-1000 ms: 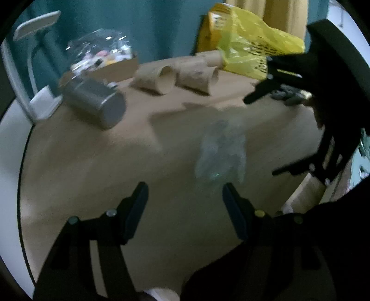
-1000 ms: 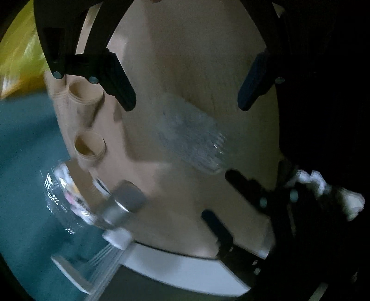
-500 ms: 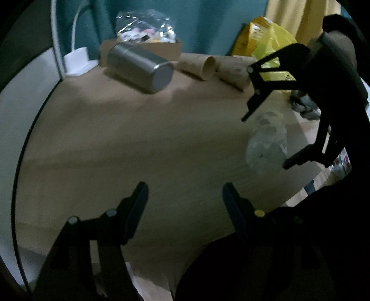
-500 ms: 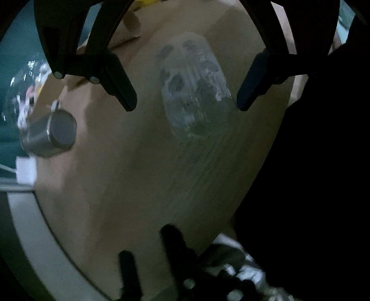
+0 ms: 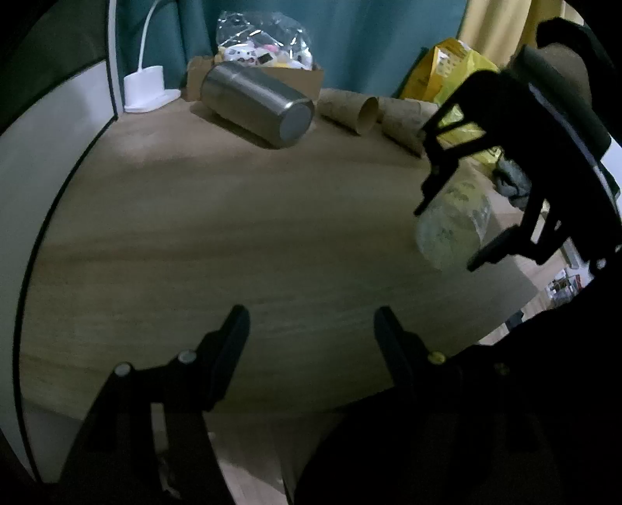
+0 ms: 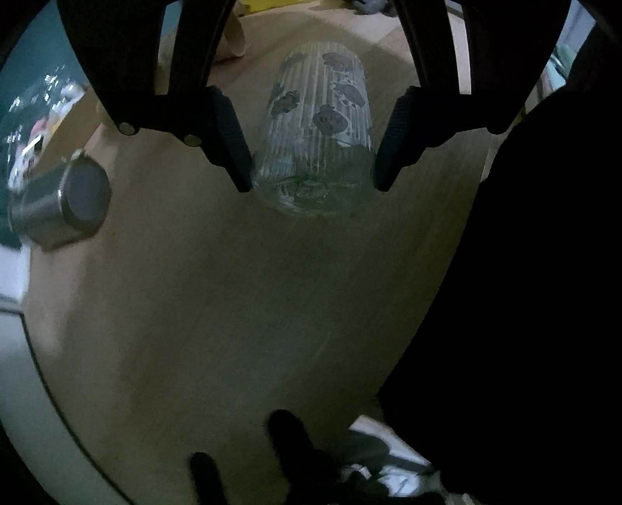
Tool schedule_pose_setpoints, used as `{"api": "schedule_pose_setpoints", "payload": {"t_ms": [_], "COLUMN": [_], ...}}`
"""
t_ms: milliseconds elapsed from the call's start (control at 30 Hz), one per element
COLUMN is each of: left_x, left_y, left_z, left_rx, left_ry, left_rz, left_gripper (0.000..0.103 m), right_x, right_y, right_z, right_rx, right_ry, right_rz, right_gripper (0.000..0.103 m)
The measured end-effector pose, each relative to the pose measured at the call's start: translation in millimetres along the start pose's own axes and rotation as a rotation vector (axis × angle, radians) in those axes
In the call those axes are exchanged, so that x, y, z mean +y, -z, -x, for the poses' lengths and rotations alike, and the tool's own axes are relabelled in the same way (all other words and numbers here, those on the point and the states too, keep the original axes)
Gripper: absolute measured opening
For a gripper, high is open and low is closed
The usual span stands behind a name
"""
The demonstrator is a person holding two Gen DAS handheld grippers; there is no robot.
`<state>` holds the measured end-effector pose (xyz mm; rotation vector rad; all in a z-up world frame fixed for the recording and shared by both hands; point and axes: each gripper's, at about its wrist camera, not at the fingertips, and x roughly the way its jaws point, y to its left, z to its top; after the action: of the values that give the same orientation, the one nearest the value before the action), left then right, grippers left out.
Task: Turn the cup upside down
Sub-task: 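Rotate the clear cup with the right gripper so its base points up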
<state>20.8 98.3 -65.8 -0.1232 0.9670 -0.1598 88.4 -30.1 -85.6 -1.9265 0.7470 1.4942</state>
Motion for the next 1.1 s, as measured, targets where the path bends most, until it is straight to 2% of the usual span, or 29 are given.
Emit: {"api": "schedule_pose_setpoints", "payload": {"t_ms": [133, 333, 533, 633, 733, 867, 1033, 1100], "left_x": [-3.9, -15.8, -34.1, -43.9, -53.7, -59.9, -63.1, -64.9], "left_y": [-6.4, -27.3, -49.3, -56.6, -62.5, -63.8, -62.7, -62.2], "left_z": [0.1, -1.1, -4.5, -6.7, -9.7, -14.2, -20.6, -22.6], "left_rx": [-0.023, -0.074, -0.132, -0.158, -0.167, -0.179, -0.183, -0.184], "left_ry": [-0.002, 0.022, 0.035, 0.042, 0.055, 0.06, 0.053, 0.04], "left_rz": [-0.02, -0.037, -0.057, -0.075, -0.079, -0.069, -0.059, -0.059], "left_gripper": [0.068, 0.068, 0.068, 0.068, 0.068, 0.068, 0.068, 0.068], "right_x": [-17.1, -28.9, -6.2, 12.1, 28.5, 49.0, 66.7, 72.0], "right_y": [23.5, 76.6, 128.2, 135.9, 137.5, 129.5, 121.0, 117.8], "right_z": [19.2, 47.2, 52.7, 55.4, 49.3, 42.6, 33.1, 29.3], "right_rx": [-0.122, -0.406, -0.724, -0.843, -0.884, -0.928, -0.952, -0.93], "right_ry": [0.042, 0.156, 0.339, 0.425, 0.506, 0.571, 0.639, 0.66], "right_rz": [-0.185, -0.621, -1.118, -1.311, -1.436, -1.537, -1.59, -1.591], "right_gripper": [0.066, 0.066, 0.066, 0.066, 0.066, 0.066, 0.066, 0.066]}}
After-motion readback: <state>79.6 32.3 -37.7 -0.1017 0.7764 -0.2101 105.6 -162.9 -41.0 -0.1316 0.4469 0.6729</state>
